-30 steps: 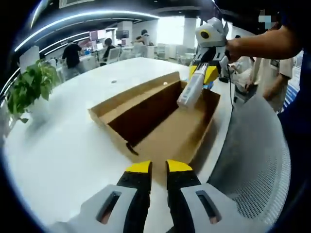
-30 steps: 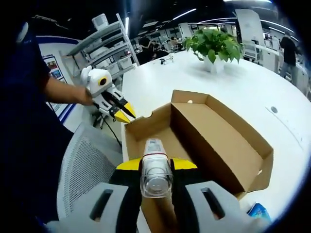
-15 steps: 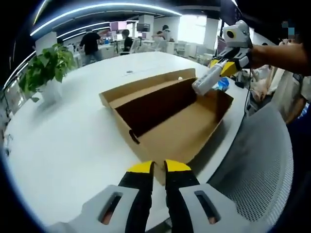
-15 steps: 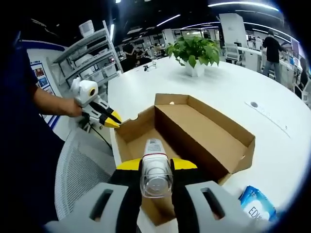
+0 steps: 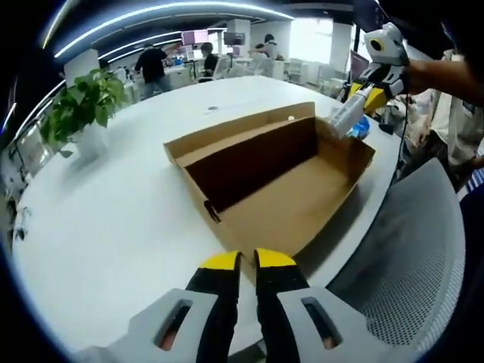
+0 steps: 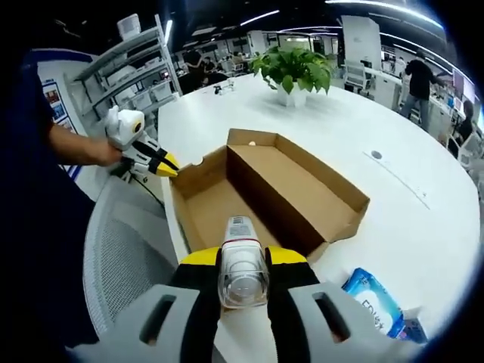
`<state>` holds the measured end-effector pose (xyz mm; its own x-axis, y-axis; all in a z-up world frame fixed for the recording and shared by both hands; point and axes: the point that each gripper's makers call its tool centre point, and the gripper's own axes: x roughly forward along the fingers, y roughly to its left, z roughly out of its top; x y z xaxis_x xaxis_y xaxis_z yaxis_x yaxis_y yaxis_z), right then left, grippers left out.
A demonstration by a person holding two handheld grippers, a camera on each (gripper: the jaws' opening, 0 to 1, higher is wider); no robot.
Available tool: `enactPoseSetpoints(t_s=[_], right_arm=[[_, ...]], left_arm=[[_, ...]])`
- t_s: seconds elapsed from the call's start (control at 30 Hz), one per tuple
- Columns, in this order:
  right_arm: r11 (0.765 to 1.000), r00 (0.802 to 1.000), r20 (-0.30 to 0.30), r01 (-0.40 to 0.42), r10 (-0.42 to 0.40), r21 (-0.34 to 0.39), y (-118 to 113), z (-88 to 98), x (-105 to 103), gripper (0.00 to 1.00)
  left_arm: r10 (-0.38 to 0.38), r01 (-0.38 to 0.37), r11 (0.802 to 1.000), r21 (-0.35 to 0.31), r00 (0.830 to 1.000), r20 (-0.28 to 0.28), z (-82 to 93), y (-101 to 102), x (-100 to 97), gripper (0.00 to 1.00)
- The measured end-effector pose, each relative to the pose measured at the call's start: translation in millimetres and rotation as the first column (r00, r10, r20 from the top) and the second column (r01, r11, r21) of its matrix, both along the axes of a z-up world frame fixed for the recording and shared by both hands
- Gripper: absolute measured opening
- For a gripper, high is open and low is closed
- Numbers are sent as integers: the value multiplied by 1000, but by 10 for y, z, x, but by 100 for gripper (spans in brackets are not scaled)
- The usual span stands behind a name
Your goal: Operate the shoe box by opening the lid, removing the specified soft item, and placing it in the target area until the item is outside and the box remains undamaged.
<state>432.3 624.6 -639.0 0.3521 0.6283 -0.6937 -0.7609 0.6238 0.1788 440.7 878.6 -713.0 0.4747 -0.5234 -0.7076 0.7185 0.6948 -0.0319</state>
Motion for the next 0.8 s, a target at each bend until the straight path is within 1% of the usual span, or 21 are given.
enactPoseSetpoints(t_s=[0.27, 0.53, 0.67, 0.73, 0.8], right_arm=[[997, 1000, -11, -11, 10, -79, -319, 100, 7, 20], [988, 999, -32, -39, 34, -152, -583, 105, -13, 20], [979, 998, -43, -59, 51, -194, -718, 92, -19, 20], [964, 995, -59, -93, 81, -247, -813, 69, -45, 20], [958, 994, -65, -105, 91, -267, -871, 59, -32, 20]], left_arm=[[5, -5, 1000, 7, 1000, 12, 0, -6, 3, 3], [-3, 2, 1000, 16, 1000, 28, 14, -13, -8, 3], [-1, 1, 1000, 17, 1000, 29, 10, -9, -8, 3], [-6, 5, 1000, 26, 999, 34, 11, -13, -13, 3], [-4, 3, 1000, 27, 999, 35, 5, -8, -10, 3]])
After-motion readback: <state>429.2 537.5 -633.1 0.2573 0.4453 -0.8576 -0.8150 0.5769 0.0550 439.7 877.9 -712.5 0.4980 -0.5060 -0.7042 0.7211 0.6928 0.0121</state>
